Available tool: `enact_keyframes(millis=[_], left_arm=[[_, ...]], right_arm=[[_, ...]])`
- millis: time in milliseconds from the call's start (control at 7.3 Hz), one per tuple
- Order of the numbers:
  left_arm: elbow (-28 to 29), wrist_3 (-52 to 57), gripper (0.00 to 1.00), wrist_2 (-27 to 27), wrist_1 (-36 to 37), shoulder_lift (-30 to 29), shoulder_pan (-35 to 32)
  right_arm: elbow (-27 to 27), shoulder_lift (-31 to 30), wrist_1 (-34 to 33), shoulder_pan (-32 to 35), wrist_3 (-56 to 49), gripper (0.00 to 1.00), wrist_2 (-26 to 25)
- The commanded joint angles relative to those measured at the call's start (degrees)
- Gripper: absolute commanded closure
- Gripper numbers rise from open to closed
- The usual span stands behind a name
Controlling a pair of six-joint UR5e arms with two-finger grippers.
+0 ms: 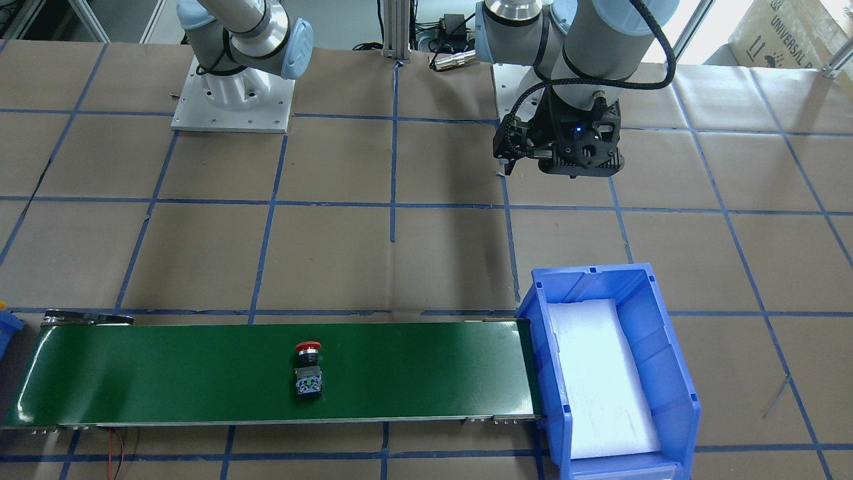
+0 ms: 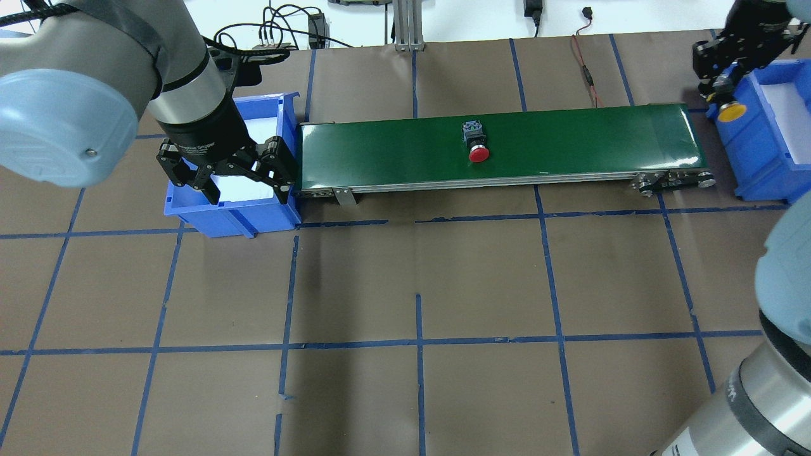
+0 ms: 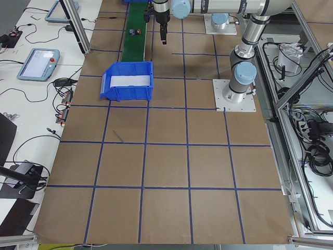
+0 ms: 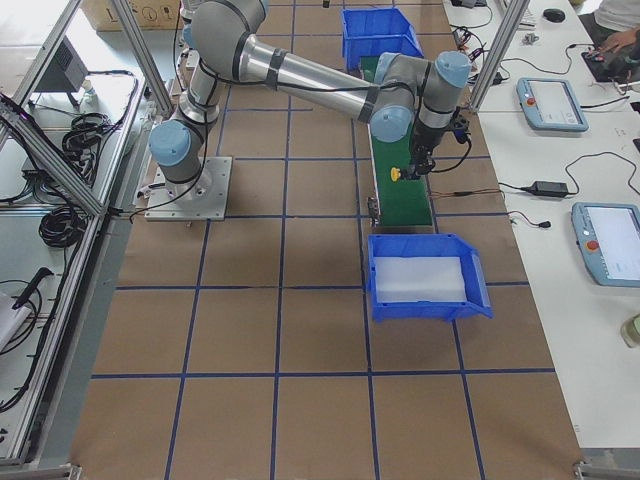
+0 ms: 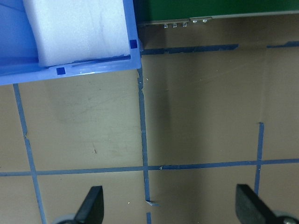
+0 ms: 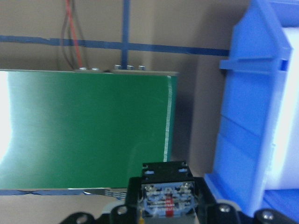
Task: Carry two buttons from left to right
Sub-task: 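Carry the yellow button with the right gripper into the far blue bin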
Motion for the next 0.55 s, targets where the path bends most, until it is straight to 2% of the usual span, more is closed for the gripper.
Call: enact_keyframes(millis=[0,137,411], left_arm=[[0.00,0.09,0.00,0.05,-0.01,-0.01,0.00],[0.00,0.35,0.00,0.14,-0.01,-0.09,0.00],[0.09,0.26,0.00,0.31,-0.01,-0.53,-0.17]], right_arm=[[-0.98,0.61,-0.42,-6.71,-4.70,0.76,-1.61],[-0.81,1.84,-3.39,-9.00,-4.80,0.76,-1.87],[-1.33,3.86,-4.55,-11.74,-4.89,0.75,-2.14]])
